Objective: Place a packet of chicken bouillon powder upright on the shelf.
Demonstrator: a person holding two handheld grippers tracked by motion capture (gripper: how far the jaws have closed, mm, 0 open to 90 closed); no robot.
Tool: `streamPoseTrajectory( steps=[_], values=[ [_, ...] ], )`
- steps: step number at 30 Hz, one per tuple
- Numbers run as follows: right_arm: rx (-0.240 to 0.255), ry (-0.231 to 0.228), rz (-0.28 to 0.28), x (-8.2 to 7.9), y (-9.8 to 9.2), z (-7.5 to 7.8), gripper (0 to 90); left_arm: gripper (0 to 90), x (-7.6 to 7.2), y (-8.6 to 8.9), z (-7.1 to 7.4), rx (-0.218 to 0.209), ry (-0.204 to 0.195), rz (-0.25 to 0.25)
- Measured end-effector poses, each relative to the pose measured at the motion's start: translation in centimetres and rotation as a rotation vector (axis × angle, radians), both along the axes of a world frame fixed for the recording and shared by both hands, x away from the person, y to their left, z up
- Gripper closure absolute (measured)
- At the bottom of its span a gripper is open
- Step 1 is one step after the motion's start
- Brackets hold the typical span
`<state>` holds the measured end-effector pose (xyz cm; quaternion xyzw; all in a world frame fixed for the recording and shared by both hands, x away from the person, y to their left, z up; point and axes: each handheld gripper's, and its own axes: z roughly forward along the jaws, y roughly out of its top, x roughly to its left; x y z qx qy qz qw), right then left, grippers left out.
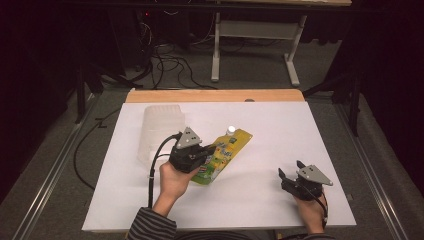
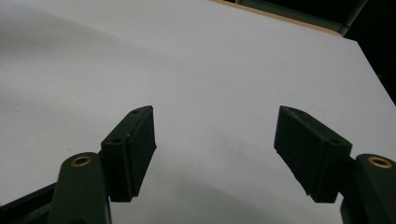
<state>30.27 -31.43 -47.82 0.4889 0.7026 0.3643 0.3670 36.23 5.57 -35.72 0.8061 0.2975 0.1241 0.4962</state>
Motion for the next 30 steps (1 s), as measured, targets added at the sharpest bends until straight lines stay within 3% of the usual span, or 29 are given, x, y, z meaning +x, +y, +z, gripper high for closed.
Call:
streamPoseTrajectory(
  steps=[5,12,25,30],
  values=[
    [0.001,-0.003,-0.001,0.0,0.0,0.0,29.9,89.1,0.0,1.5,0.5,-0.041,0.013,0.010],
    [-0.004,0.001,0.001,0.0,0.0,0.0,29.9,89.1,-0.2,2.7,1.2,-0.043,-0.003,0.024],
    [0.002,0.001,-0.001,0.0,0.0,0.0,29.9,89.1,-0.1,5.6,3.3,-0.103,-0.023,0.065],
    [-0.001,-0.001,-0.001,0.0,0.0,0.0,29.9,89.1,-0.2,6.1,3.9,-0.098,-0.038,0.078]
  ],
)
